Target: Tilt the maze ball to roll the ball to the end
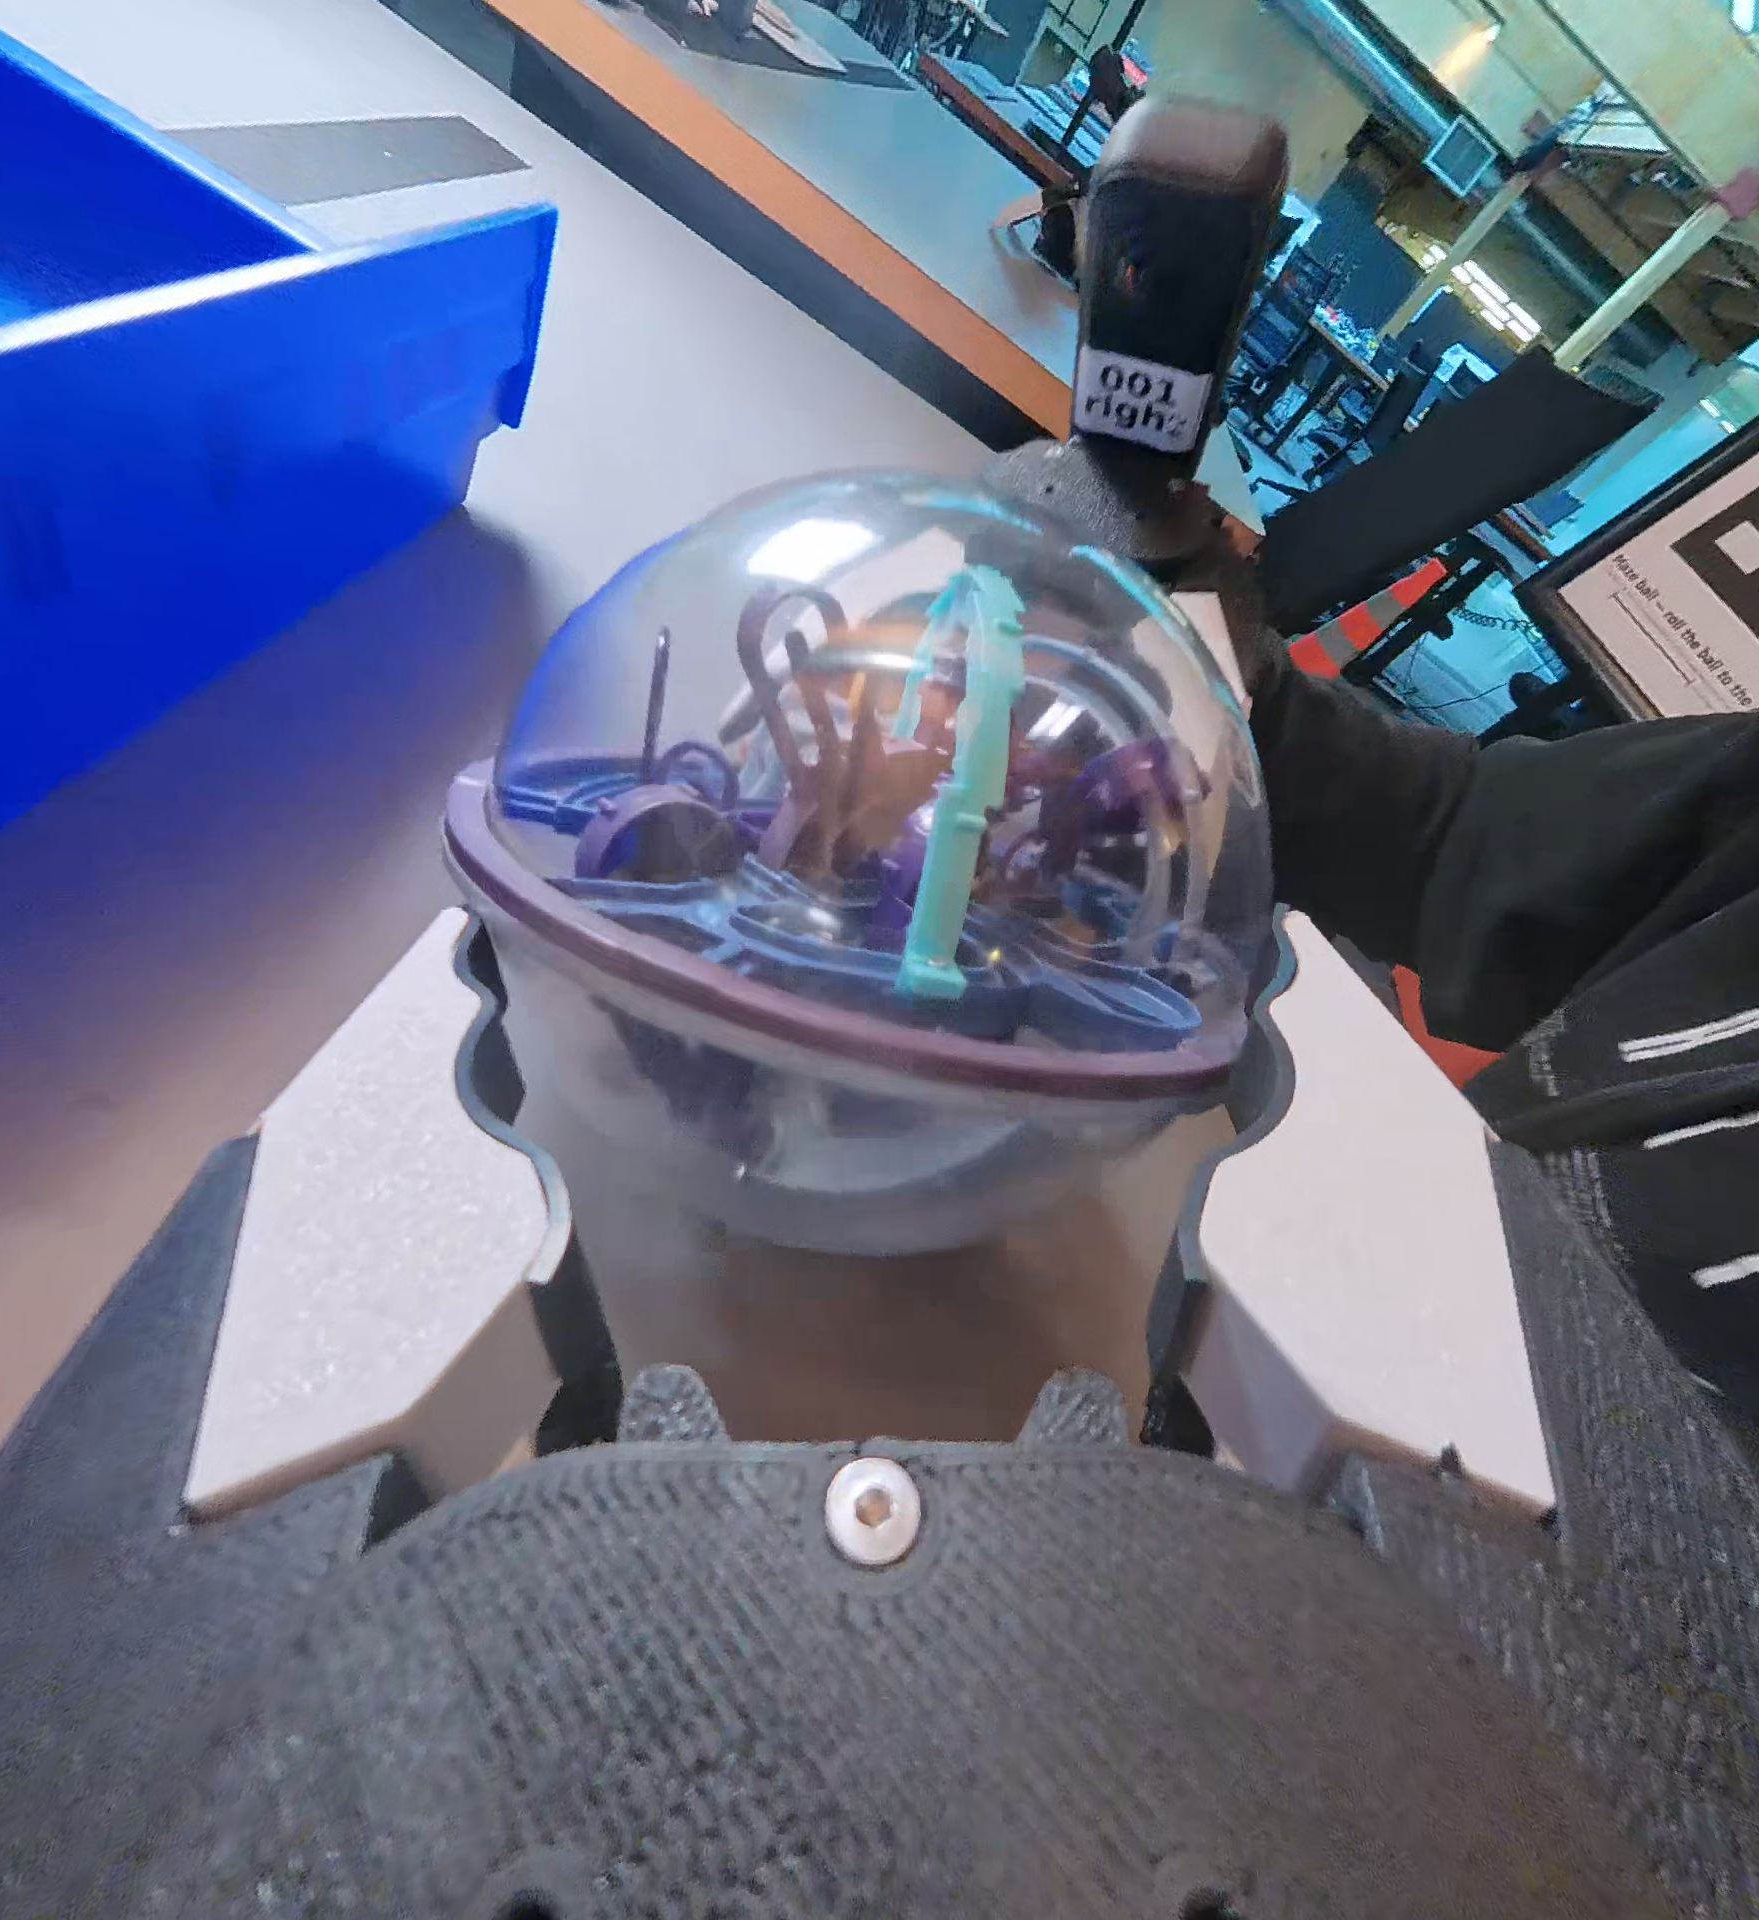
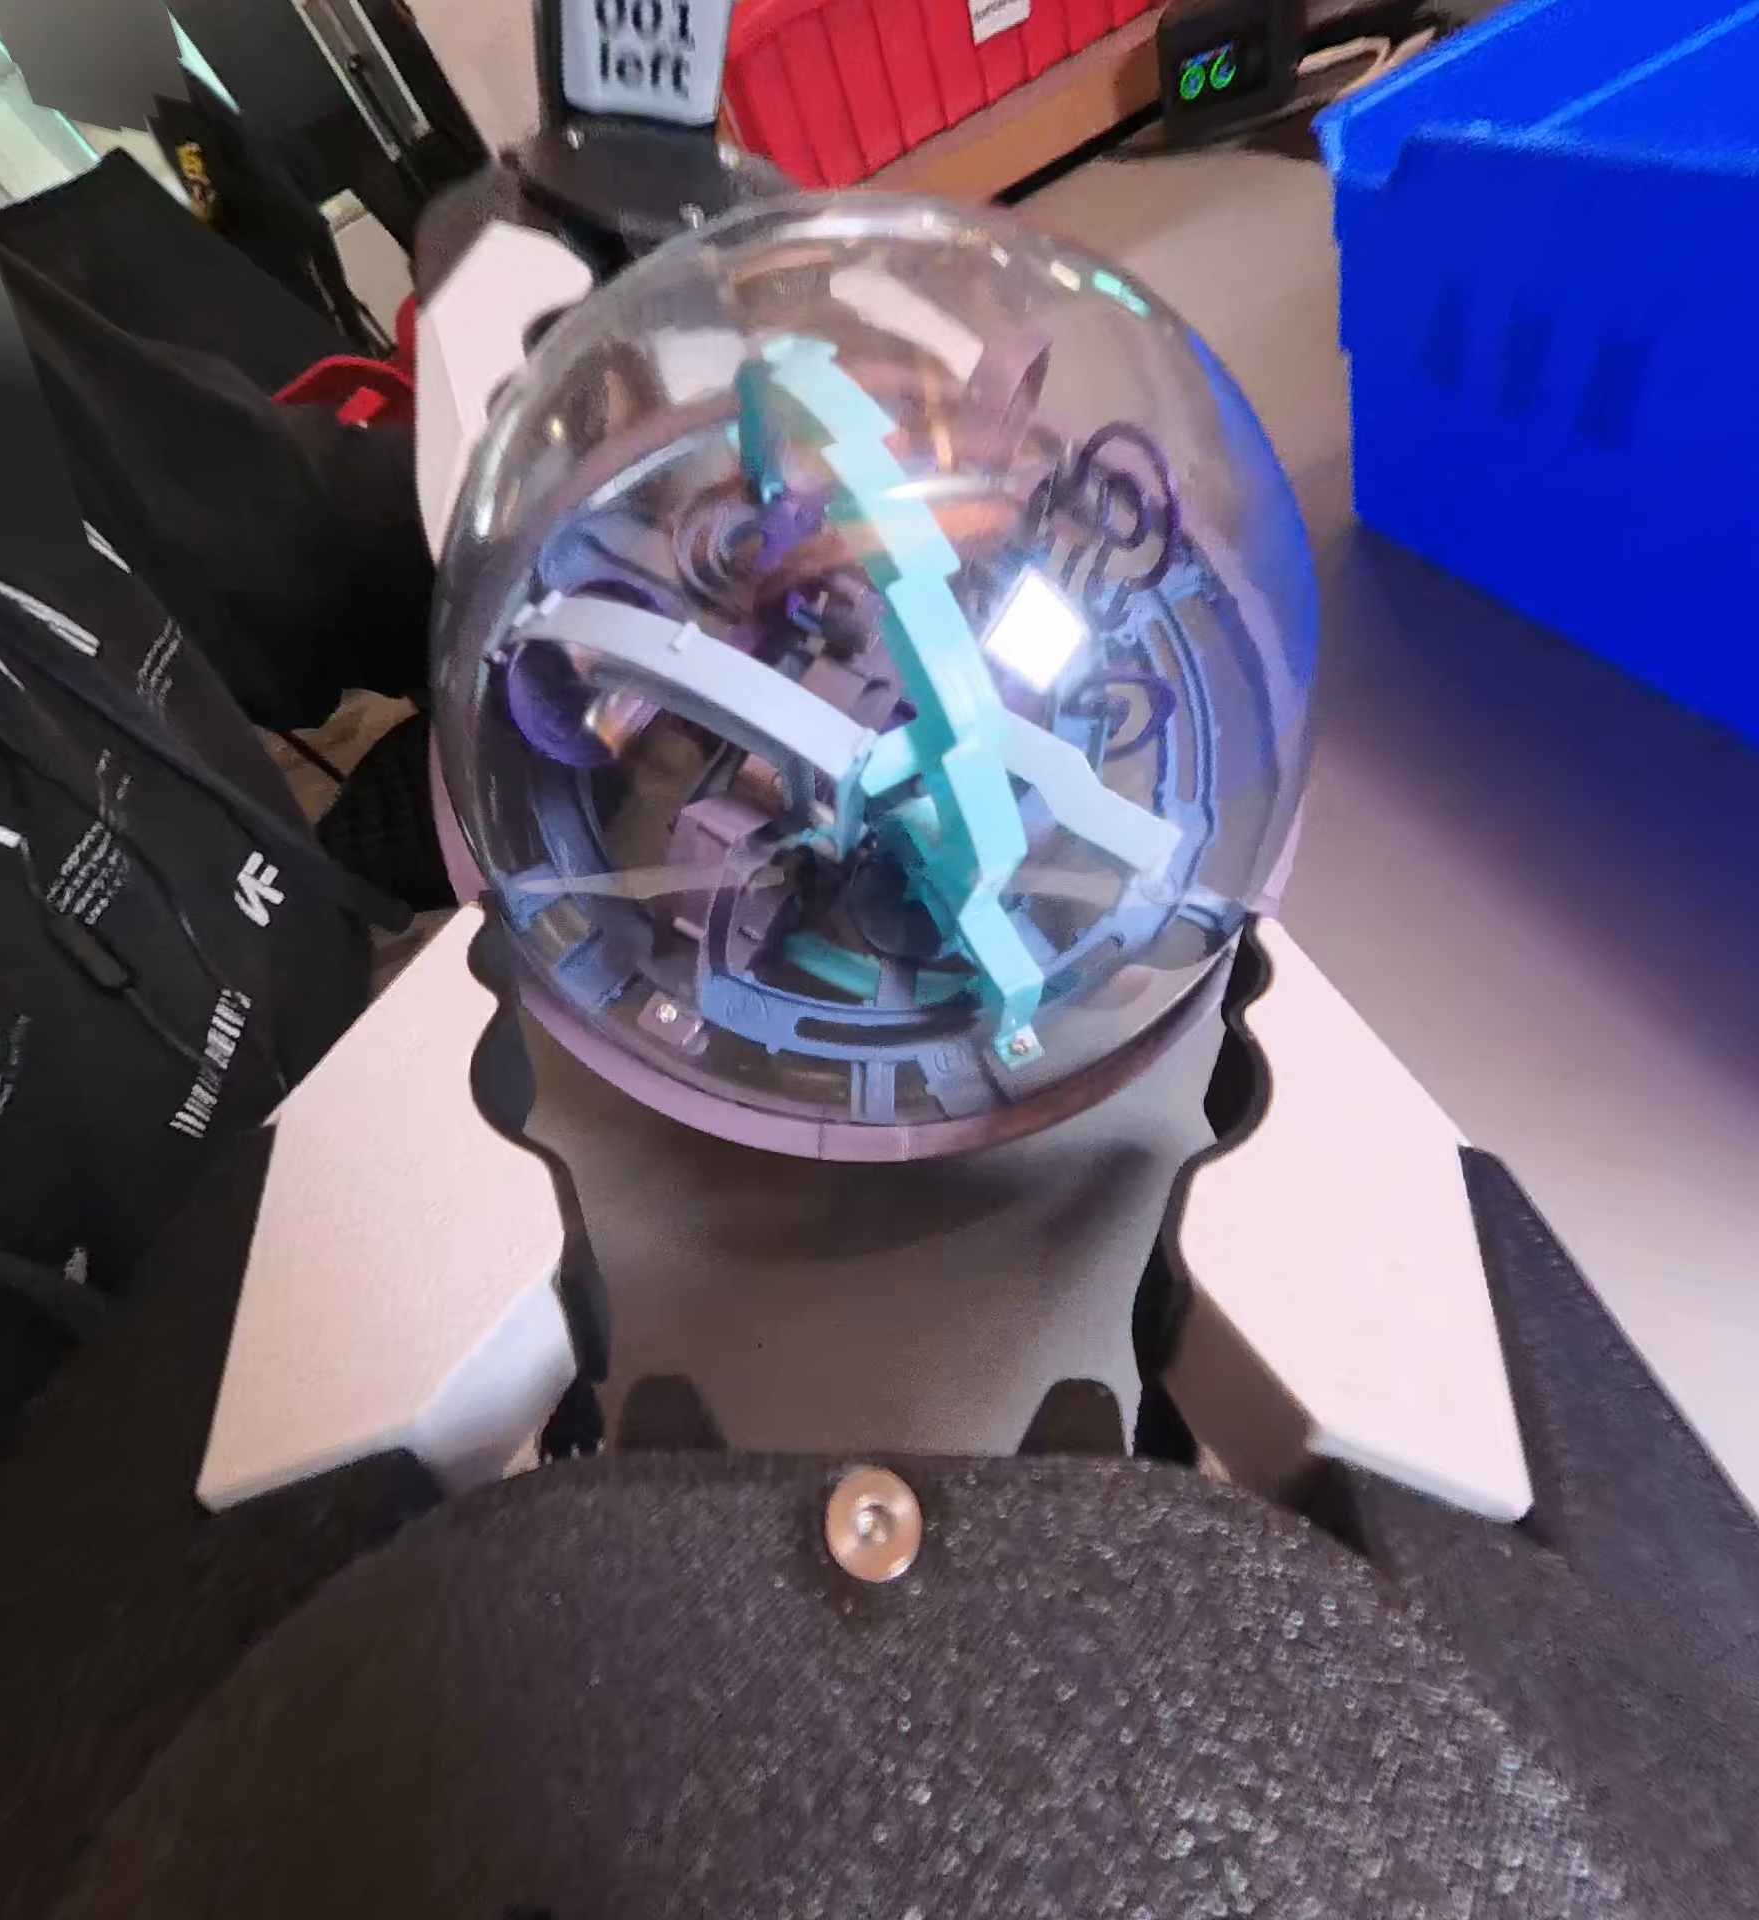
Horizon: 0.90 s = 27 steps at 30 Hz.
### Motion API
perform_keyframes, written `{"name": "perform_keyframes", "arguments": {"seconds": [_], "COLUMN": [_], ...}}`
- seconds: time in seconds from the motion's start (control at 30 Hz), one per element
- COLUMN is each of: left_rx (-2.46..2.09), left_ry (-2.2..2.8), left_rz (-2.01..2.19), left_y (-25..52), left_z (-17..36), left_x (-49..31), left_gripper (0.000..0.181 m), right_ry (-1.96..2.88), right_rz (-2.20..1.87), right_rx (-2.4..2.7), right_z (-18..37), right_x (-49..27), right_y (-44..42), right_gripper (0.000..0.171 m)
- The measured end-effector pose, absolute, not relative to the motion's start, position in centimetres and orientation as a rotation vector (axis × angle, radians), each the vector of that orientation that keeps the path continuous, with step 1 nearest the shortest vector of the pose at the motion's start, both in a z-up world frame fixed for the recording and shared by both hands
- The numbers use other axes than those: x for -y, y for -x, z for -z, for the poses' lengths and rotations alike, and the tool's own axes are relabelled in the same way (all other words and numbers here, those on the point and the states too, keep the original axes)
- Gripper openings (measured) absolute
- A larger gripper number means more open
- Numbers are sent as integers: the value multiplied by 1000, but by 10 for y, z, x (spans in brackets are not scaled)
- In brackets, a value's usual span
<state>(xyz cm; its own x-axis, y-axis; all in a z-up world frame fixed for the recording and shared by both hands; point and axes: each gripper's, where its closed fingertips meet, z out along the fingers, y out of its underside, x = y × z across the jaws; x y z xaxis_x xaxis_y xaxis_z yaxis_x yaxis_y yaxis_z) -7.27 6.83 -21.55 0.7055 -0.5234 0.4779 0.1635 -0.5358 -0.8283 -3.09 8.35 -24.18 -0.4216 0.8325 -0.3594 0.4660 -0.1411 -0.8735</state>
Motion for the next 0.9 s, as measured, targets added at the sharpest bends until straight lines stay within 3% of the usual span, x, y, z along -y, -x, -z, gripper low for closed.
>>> {"name": "perform_keyframes", "arguments": {"seconds": [0.53, 0.9], "left_rx": [-722, -647], "left_ry": [1660, 1806], "left_rz": [494, 607], "left_y": [56, 49], "left_z": [197, 186], "left_x": [-46, -79], "left_gripper": [137, 129], "right_ry": [1161, 1310], "right_rz": [-1161, -1135], "right_rx": [1996, 1989], "right_z": [278, 286], "right_x": [-63, -78], "right_y": [38, 31], "right_gripper": [133, 132]}}
